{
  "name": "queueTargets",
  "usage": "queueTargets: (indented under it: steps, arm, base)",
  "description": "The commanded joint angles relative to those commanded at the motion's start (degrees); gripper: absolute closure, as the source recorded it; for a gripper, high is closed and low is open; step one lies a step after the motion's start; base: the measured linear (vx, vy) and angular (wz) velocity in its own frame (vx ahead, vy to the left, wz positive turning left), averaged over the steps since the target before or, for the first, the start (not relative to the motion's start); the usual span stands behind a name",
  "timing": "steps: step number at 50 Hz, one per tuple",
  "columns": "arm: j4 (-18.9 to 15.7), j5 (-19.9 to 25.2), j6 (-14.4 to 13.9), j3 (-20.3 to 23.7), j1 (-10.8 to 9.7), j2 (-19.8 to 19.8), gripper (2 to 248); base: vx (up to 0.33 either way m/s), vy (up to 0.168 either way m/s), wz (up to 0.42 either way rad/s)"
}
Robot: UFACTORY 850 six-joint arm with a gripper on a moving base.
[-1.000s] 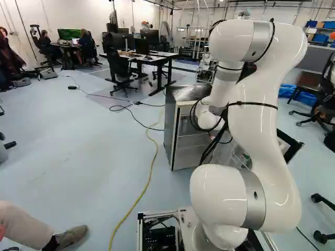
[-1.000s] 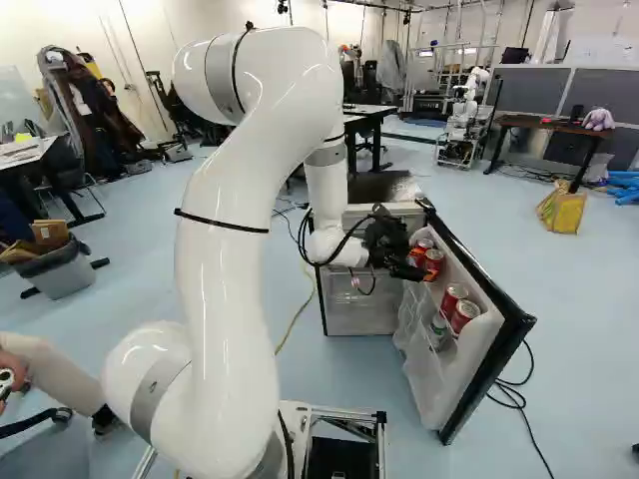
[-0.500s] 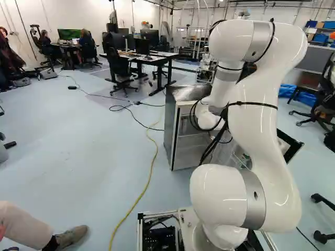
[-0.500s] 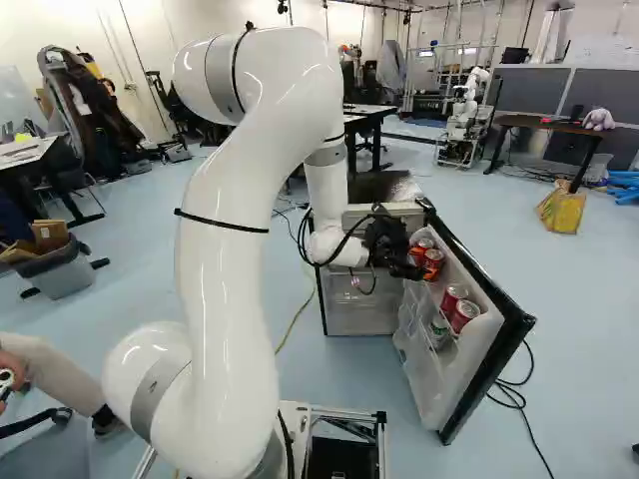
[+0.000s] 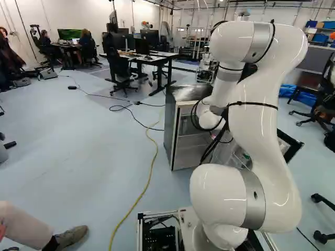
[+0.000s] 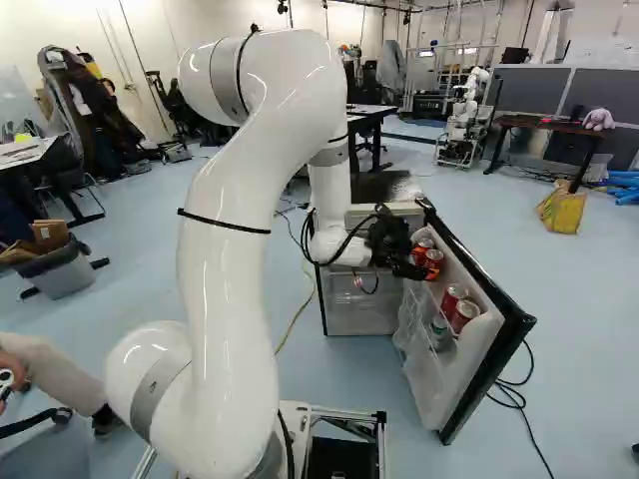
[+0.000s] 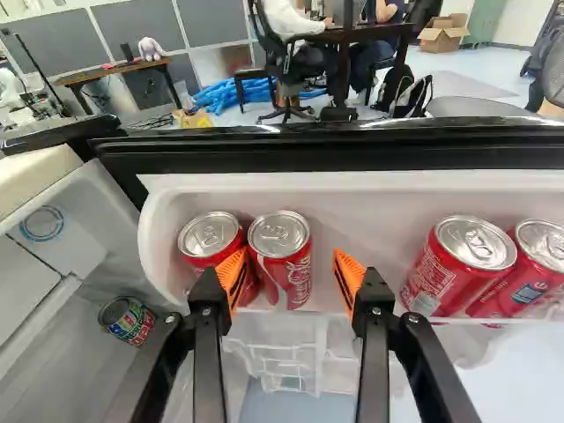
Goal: Grab a drink from the fridge
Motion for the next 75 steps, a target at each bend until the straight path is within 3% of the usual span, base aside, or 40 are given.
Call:
queueTargets:
  steps: [39, 40, 44, 45, 75]
  arm:
    - [0.0, 0.0, 0.0, -0.84, -0.73, -0.51, 100]
    - [0.0, 0.0, 0.0, -0.84, -0.73, -0.51, 135]
    - [0.0, 0.0, 0.0, -0.84, -0.73, -0.51, 135]
    - [0.0, 0.0, 0.0, -0.84, -0.73, -0.51, 163]
    - [0.0, 0.14, 0.0, -0.83, -0.73, -0.5, 168]
  base:
    - [0.0, 0.0, 0.0]
    - [0.0, 0.0, 0.0]
    - [0.0, 0.0, 0.0]
    - [0.0, 0.0, 0.0]
    - [0.0, 0.0, 0.0]
